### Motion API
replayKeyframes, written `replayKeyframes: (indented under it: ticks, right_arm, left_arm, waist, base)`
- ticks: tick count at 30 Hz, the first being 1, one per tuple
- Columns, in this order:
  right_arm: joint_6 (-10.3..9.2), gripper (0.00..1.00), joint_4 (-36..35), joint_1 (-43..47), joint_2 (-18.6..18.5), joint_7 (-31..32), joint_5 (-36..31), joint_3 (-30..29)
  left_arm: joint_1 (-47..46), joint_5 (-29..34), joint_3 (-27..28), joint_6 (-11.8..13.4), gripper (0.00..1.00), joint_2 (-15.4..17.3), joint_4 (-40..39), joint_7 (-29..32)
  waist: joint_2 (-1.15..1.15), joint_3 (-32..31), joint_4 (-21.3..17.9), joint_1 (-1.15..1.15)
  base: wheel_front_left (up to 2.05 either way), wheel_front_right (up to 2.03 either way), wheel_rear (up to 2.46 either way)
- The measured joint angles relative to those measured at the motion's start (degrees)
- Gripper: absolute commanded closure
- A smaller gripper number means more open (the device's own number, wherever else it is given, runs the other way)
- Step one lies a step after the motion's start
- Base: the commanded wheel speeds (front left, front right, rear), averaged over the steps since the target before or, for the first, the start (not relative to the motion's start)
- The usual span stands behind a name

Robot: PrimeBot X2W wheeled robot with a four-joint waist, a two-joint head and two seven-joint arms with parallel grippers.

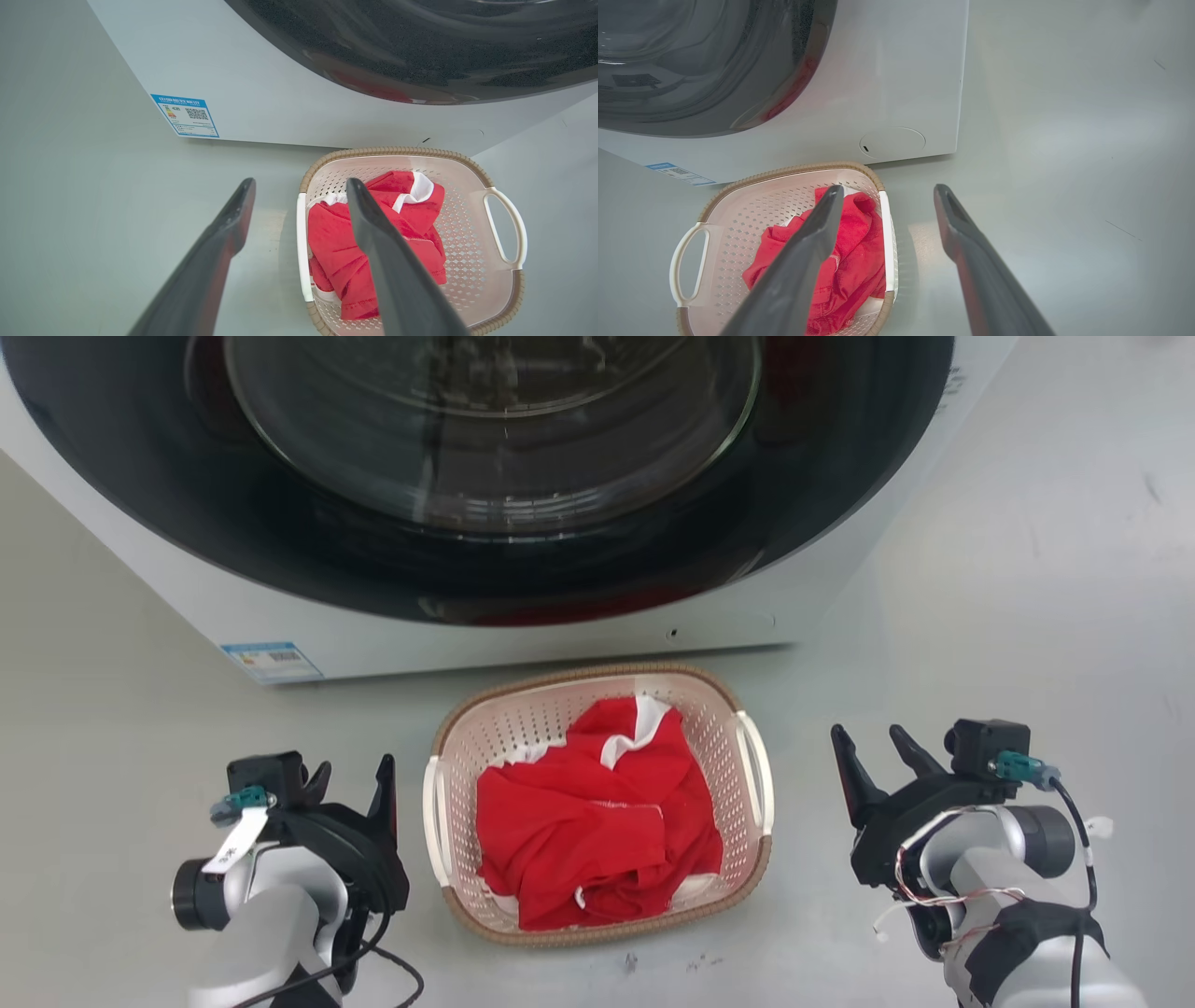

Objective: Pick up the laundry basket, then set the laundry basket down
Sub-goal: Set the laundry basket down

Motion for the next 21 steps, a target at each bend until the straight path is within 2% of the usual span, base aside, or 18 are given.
replayKeyframes:
  ticks: [7, 21]
  right_arm:
    - [-0.60, 0.00, -4.83, 4.44, -1.00, 0.00, -0.03, -1.52]
    - [-4.16, 0.00, -19.85, 12.94, -3.90, -0.01, -3.58, -3.80]
  left_arm:
    - [4.55, 0.03, 0.81, 0.94, 0.00, 0.20, -4.72, -0.01]
    - [15.24, 4.06, 2.36, 4.78, 0.00, 2.07, -23.30, -0.01]
  waist:
    - [0.00, -5.64, -0.45, 0.00]
    - [0.00, -14.36, -0.68, 0.00]
  base:
    - [0.00, 0.00, 0.00]
    - [0.00, 0.00, 0.00]
